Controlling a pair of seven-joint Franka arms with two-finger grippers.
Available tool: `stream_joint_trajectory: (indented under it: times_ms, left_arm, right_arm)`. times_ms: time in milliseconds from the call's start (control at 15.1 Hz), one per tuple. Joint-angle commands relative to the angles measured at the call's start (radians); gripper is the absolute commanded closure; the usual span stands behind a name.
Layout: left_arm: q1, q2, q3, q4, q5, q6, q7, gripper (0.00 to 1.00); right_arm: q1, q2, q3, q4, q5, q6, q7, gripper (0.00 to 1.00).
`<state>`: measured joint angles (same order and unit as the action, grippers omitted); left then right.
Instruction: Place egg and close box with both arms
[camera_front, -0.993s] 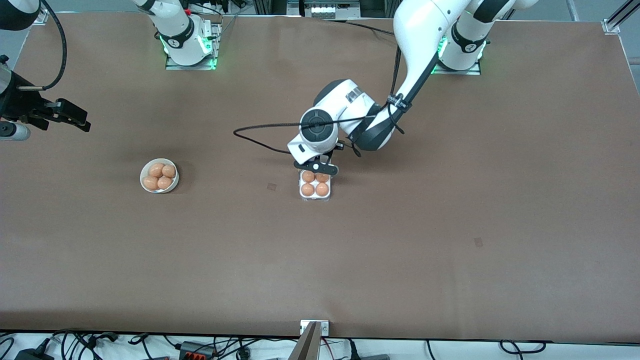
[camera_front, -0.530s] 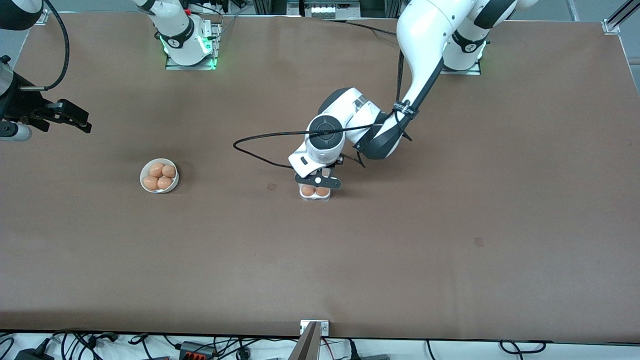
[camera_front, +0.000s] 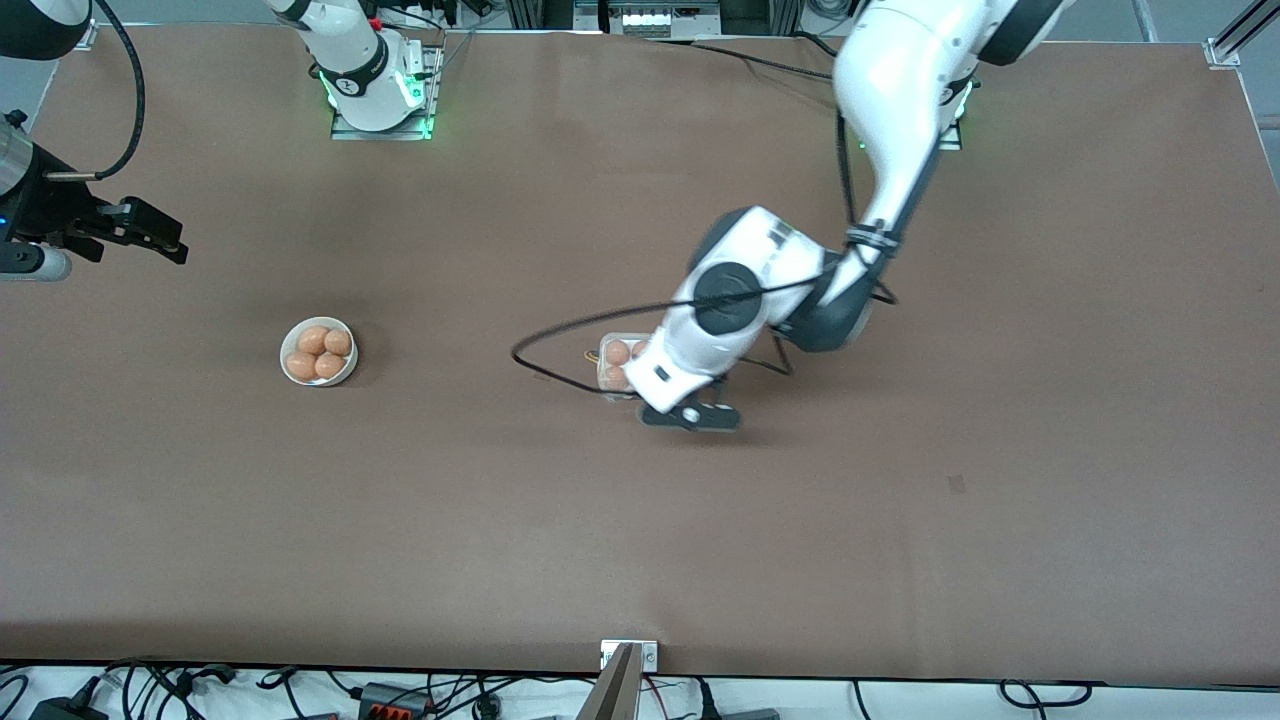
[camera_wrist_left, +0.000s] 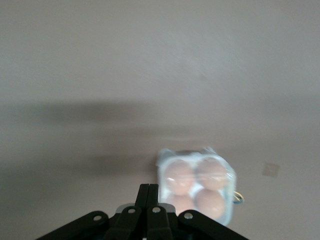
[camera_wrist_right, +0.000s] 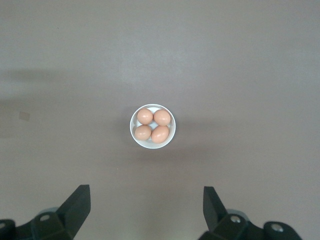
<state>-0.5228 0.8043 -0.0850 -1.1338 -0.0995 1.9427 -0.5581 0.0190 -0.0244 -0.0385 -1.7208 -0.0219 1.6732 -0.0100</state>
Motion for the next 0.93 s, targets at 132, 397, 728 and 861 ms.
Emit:
stream_joint_trajectory:
  times_ms: [132, 397, 728, 861]
  left_arm:
    - [0.159, -0.132, -0.009, -0.004, 0.029, -0.261, 0.219, 1.0]
    - [0.288, -0.223, -0.005, -0.003, 0.03, -0.473, 0.386, 0.96]
    - [0.394, -0.322, -0.012, -0.004, 0.029, -0.652, 0.458, 0.96]
    - [0.397, -0.374, -0.005, -0.024, 0.029, -0.711, 0.455, 0.96]
  right_arm:
    - [0.004, -0.025, 0.0, -0.014, -0.004, -0.004, 0.004, 0.0]
    - [0.003, -0.017, 0.0, -0.011, 0.003, 0.013, 0.005, 0.0]
    - [0.003, -0.002, 0.0, 0.023, 0.002, 0.011, 0.002, 0.0]
    - [0.001, -0.002, 0.0, 0.021, 0.004, 0.002, -0.01, 0.0]
